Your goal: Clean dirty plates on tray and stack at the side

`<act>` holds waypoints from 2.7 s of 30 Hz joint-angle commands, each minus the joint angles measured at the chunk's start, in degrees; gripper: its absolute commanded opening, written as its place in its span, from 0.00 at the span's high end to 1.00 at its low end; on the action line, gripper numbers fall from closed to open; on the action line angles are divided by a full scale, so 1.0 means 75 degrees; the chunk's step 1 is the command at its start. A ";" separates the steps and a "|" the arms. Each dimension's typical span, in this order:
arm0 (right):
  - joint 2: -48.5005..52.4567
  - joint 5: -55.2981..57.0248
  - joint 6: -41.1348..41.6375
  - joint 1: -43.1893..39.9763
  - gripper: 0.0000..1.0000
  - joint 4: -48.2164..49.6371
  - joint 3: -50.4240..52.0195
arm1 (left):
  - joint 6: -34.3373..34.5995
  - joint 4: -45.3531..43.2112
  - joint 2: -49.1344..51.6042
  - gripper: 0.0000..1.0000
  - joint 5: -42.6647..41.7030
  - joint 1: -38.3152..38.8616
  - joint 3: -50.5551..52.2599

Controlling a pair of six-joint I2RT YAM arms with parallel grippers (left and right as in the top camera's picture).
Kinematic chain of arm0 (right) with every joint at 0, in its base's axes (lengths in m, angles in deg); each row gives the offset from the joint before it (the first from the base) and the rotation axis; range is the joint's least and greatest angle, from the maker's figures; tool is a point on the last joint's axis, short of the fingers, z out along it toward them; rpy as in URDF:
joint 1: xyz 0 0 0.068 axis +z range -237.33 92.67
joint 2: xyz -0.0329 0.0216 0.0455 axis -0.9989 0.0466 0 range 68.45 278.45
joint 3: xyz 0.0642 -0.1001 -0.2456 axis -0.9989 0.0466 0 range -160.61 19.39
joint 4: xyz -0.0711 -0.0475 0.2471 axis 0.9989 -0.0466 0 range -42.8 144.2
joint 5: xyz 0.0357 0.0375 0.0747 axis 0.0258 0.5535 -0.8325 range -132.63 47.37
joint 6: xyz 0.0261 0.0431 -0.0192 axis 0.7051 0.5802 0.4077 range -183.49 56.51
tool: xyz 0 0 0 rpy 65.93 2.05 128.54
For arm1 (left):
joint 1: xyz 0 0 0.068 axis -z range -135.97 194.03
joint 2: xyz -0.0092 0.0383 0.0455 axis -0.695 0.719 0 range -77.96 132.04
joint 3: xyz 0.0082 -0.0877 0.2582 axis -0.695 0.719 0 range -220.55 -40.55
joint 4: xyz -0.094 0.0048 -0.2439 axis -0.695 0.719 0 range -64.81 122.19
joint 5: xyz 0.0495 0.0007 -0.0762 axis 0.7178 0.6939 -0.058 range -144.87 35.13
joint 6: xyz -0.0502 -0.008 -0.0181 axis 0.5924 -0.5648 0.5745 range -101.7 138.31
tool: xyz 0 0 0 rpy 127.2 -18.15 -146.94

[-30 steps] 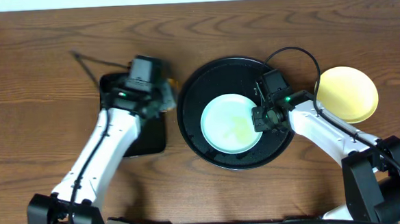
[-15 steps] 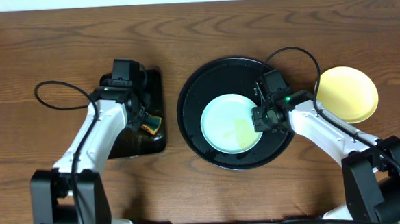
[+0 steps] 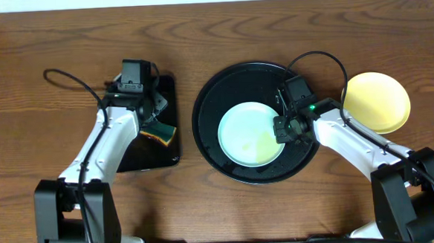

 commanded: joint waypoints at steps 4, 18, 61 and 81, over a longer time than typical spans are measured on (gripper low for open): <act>-0.0012 0.0108 0.0047 0.0052 0.99 -0.0070 0.0102 | -0.5039 0.0621 0.0003 0.50 0.0181 -0.0041 -0.0178; -0.0012 0.0108 0.0047 0.0052 0.99 -0.0073 0.0102 | -0.5657 0.0583 0.0440 0.50 0.0154 -0.0041 0.0152; -0.0012 0.0111 0.0047 0.0052 0.99 -0.0093 0.0102 | 0.0638 0.0708 -0.0274 0.92 -0.0119 -0.0688 0.0012; -0.0012 0.0111 0.0047 0.0052 0.99 -0.0090 0.0102 | -0.3325 0.0035 -0.0265 0.64 -0.0160 -0.0717 0.0012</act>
